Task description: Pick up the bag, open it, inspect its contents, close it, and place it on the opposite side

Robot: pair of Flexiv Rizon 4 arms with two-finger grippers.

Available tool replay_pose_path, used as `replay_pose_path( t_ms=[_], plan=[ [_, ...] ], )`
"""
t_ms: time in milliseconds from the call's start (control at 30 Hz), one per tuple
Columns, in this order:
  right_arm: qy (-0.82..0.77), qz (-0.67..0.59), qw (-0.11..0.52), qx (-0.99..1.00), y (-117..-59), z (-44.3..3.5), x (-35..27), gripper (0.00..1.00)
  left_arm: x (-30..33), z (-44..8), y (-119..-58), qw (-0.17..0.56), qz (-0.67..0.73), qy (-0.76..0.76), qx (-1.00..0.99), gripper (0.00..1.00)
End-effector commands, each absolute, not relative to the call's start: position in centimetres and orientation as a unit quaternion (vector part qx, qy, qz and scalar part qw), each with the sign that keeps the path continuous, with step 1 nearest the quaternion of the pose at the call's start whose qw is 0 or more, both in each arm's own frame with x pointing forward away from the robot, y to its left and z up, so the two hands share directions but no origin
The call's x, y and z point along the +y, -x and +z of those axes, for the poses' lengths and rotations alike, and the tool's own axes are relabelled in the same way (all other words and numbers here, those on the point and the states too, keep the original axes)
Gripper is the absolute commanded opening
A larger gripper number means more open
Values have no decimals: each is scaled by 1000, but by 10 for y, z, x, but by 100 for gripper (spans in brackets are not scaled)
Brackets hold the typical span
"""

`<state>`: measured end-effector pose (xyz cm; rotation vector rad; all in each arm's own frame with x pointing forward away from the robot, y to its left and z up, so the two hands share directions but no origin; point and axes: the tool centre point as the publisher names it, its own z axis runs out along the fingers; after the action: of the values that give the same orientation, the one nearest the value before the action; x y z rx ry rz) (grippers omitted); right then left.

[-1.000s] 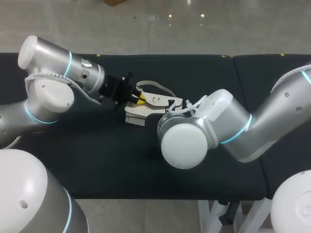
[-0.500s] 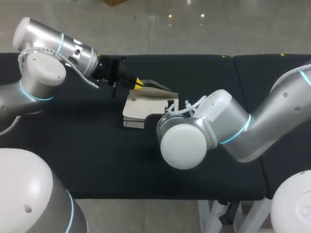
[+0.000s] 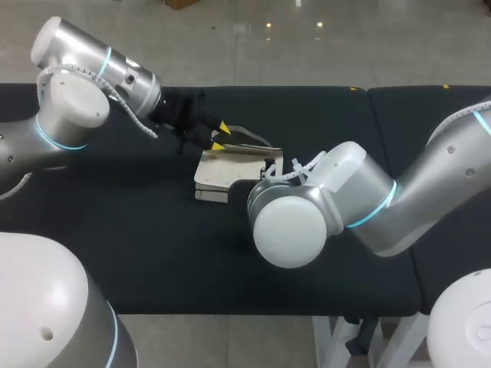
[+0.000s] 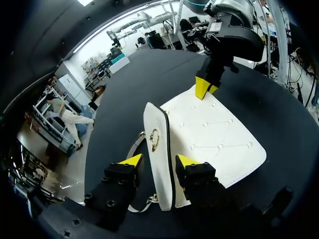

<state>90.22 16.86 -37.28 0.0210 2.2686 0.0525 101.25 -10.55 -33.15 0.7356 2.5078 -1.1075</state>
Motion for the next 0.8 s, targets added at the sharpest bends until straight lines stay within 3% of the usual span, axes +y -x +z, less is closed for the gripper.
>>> replay_pose_path(
  t_ms=[33,200,433,533,800],
  plan=[
    [-7,23,425,905,-901,-376,168,0,-106,-336,-996,186,-383,-242,872,93],
    [-7,23,425,905,-901,-376,168,0,-114,-340,-1002,192,-377,-237,874,91],
    [-7,23,425,905,-901,-376,168,0,-122,-347,-1021,183,-381,-229,877,78],
    [-7,23,425,905,-901,-376,168,0,-124,-349,-1029,178,-386,-219,878,66],
    [-7,23,425,905,-901,-376,168,0,-135,-356,-1045,167,-383,-207,885,62]
  ],
)
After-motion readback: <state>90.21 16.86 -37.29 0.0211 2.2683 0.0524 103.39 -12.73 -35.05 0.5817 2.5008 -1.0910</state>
